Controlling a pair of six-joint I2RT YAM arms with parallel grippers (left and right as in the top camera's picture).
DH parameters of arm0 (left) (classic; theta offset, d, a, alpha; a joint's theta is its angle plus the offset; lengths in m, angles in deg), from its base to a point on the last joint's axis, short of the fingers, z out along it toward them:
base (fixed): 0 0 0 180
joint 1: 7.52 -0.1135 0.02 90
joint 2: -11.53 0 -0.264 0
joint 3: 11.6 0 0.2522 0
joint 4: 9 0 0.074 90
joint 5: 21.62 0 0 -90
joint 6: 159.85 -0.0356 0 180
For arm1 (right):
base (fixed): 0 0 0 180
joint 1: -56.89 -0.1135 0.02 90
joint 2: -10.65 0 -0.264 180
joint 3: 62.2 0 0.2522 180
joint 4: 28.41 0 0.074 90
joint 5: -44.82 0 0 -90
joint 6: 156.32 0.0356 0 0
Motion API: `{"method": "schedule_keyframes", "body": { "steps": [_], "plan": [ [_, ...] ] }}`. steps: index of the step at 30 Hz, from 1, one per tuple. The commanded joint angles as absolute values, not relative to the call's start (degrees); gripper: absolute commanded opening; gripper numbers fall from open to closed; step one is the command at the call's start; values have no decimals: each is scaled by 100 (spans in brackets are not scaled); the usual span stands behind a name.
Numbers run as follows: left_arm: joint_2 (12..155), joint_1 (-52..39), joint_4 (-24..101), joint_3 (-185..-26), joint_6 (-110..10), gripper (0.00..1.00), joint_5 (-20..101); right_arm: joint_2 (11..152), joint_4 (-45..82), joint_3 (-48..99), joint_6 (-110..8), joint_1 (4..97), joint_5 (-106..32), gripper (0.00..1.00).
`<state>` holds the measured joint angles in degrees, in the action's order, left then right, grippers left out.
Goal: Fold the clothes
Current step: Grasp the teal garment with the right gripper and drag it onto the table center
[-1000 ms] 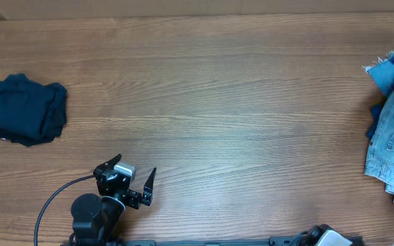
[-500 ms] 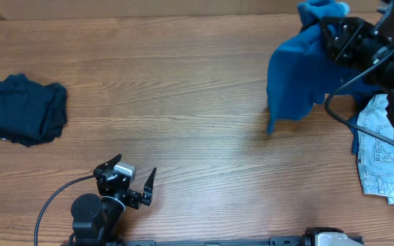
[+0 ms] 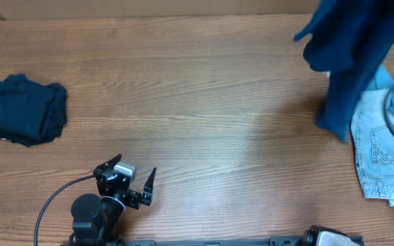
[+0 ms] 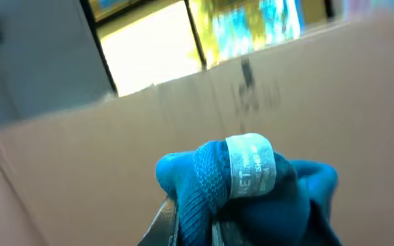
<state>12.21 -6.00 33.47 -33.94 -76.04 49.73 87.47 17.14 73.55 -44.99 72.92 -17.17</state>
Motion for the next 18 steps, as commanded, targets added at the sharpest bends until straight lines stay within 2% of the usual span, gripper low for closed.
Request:
{"method": "schedule_keyframes", "body": {
  "steps": [1, 8, 12, 14, 18],
  "plan": [
    [1178, -565, 3343, -3343, -7650, 100, 4992, 8714, 1400, 7556, -3944, 7552, -1092, 4],
    [1178, -565, 3343, -3343, -7650, 100, 4992, 9186, 2165, 7556, -4152, 7714, -1048, 4],
    [1178, -565, 3343, -3343, -7650, 100, 4992, 9464, 2381, 7556, -4268, 8415, -924, 4],
    [1178, -565, 3343, -3343, -7650, 100, 4992, 9540, 2291, 7556, -4224, 8863, -445, 4],
    [1178, -565, 3343, -3343, -7650, 100, 4992, 9549, 1782, 7576, -3894, 9007, 353, 4]
  ]
}}
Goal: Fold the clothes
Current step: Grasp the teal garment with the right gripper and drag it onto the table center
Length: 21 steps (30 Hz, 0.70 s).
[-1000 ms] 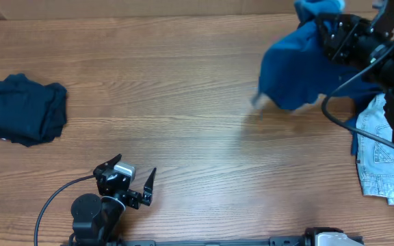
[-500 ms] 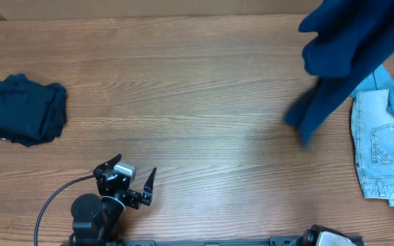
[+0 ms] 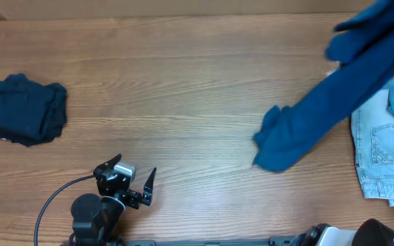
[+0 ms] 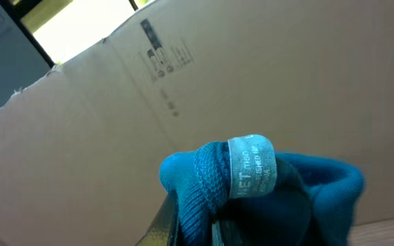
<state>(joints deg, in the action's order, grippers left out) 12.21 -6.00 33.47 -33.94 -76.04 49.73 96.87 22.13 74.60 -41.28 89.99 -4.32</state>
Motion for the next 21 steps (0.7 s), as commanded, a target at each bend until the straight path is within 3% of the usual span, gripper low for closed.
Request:
{"method": "schedule_keyframes", "body": {
  "steps": [1, 5, 11, 15, 21],
  "plan": [
    [1178, -565, 3343, -3343, -7650, 100, 4992, 9556, 1537, 7578, -3643, 9005, 545, 4],
    [1178, -565, 3343, -3343, -7650, 100, 4992, 9715, 993, 7576, -2963, 8481, 1616, 4],
    [1178, -565, 3343, -3343, -7650, 100, 4995, 10347, 2438, 7576, -3684, 6719, 1697, 4],
    [1178, -565, 3343, -3343, -7650, 100, 4992, 10860, 3869, 7576, -4495, 5513, 200, 4],
    [1178, -565, 3343, -3343, -7650, 100, 4992, 11595, 4800, 7569, -5009, 3873, -2010, 4]
  ]
}}
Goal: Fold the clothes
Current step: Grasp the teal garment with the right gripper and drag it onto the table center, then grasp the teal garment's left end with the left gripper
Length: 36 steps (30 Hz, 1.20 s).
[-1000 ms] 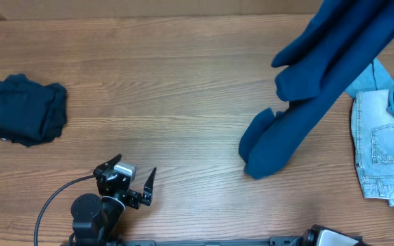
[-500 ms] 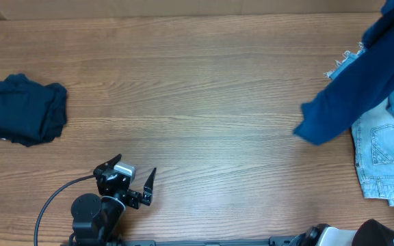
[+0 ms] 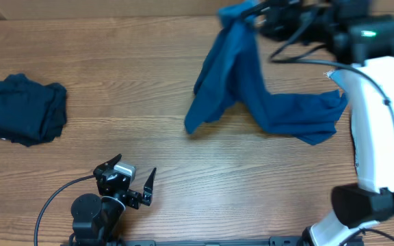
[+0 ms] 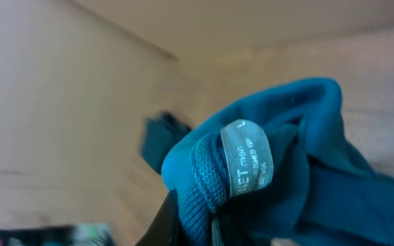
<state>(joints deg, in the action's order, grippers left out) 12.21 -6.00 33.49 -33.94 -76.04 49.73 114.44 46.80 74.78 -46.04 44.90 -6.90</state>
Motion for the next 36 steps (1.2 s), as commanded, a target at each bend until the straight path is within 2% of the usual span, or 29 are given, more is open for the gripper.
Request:
{"method": "schedule_keyframes", "body": {
  "steps": [1, 3, 6, 7, 8, 13, 16, 20, 24, 27, 32, 36],
  "plan": [
    [1178, -565, 3343, -3343, -7650, 100, 4992, 11678, 4860, 7569, -5011, 3670, -2244, 4],
    [1178, -565, 3343, -3343, -7650, 100, 4992, 11901, 4919, 7569, -5011, 3172, -2705, 4],
    [1178, -565, 3343, -3343, -7650, 100, 4992, 12135, 4910, 7569, -5033, 2750, -2779, 12],
    [1178, -565, 3343, -3343, -7650, 100, 4992, 12272, 4912, 7567, -5118, 2568, -2779, 30],
    [1178, -565, 3343, -3343, -7650, 100, 4992, 12331, 4905, 7567, -5229, 2481, -2797, 44],
    [1178, -565, 3323, -3343, -7646, 100, 4872, 12347, 4940, 7572, -5310, 2437, -3645, 63],
    [1178, -565, 3328, -3343, -7591, 100, 4863, 12272, 5166, 7572, -5308, 2877, -3785, 66],
    [1178, -565, 2831, -3374, -6868, 100, 4326, 12264, 5738, 7572, -5304, 3716, -3743, 68],
    [1377, -565, 2528, -3879, -6636, 100, 4787, 12264, 6274, 7572, -5302, 4321, -3741, 72],
    [2367, -565, 2569, -4814, -6632, 100, 5038, 12264, 6396, 7572, -5302, 4477, -3741, 76],
    [6635, -561, 4573, -8493, -6549, 100, 5036, 12264, 6619, 7572, -5214, 4503, -3745, 83],
    [8703, -561, 5323, -10440, -6448, 100, 4909, 12264, 6824, 7572, -5109, 4503, -3741, 86]
  ]
}}
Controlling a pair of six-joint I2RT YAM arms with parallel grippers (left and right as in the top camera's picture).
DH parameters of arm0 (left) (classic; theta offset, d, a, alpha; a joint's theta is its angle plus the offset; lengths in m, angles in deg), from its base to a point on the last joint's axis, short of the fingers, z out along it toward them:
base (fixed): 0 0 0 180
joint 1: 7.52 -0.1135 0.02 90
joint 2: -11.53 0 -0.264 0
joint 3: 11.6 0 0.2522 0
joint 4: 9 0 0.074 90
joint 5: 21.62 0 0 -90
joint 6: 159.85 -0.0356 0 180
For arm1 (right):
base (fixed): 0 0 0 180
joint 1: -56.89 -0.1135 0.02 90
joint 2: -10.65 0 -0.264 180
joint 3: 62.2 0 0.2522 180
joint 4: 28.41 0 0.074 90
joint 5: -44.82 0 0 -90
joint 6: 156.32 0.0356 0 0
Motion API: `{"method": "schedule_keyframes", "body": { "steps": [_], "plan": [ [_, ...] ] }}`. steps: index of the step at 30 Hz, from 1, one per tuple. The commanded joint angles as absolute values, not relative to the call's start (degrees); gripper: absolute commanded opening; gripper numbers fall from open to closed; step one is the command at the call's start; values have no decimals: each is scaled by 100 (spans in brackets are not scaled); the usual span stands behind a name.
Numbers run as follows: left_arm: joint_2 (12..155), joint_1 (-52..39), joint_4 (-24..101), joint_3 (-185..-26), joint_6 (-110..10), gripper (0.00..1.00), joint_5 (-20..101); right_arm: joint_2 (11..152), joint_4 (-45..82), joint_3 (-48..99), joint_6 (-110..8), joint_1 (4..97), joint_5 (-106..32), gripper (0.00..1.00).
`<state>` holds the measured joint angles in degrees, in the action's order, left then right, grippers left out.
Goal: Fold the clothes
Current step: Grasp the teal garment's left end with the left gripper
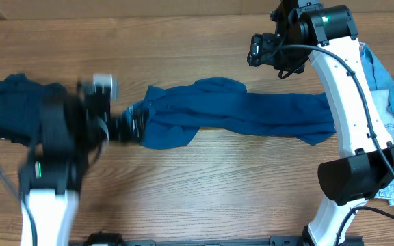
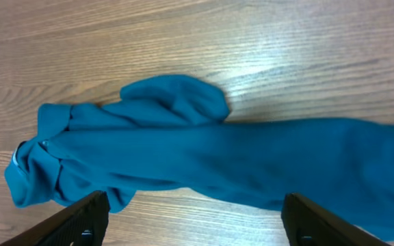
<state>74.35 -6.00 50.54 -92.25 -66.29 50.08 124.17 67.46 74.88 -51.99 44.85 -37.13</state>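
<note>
A blue long garment (image 1: 252, 113) lies stretched left to right across the table's middle; in the right wrist view this garment (image 2: 204, 157) shows its collar end with a white label (image 2: 14, 158) at the left. My right gripper (image 1: 257, 52) hovers above the garment's back edge, and in its own view the gripper (image 2: 197, 229) is wide open and empty. My left gripper (image 1: 125, 127), blurred, is at the garment's left end; its jaws cannot be made out. A folded dark navy garment (image 1: 9, 102) sits at the far left, partly behind the left arm.
Light denim jeans (image 1: 382, 65) and a bright blue cloth lie at the right edge, partly under the right arm. A cardboard wall runs along the table's back edge. Bare wood (image 1: 217, 191) shows in front of the garment.
The right gripper, then shut on the blue garment's collar, is now open above it. The garment lies flat and stretched out. The left arm has moved from the front edge to the garment's left end.
The right gripper first held the blue garment hanging at the far right over the jeans. Then the garment trailed leftward over the table, then lay draped mid-table with its collar held up at the back. Now it lies released and spread, with the left gripper at its end.
</note>
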Motion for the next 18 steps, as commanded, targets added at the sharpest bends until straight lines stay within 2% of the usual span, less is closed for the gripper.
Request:
{"method": "schedule_keyframes", "body": {
  "steps": [1, 4, 13, 15, 17, 18],
  "plan": [
    [9103, -561, 5284, -10705, -6430, 100, 4575, 12264, 6859, 7572, -5109, 4503, -3743, 86],
    [10157, -561, 5074, -11159, -6450, 100, 3814, 12264, 6940, 7572, -5111, 4503, -3743, 86],
    [12021, -561, 4746, -11179, -6450, 100, 4481, 12264, 7109, 7569, -5114, 4503, -3745, 88],
    [12445, -561, 4591, -11179, -6448, 93, 4477, 12264, 7181, 7569, -5116, 4503, -3745, 87],
    [12784, -554, 4431, -11177, -6446, 81, 4433, 12264, 7233, 7569, -5116, 4503, -3748, 88],
    [12917, -541, 4364, -11177, -6444, 79, 4435, 12264, 7233, 7569, -5116, 4503, -3748, 88]
  ]
}}
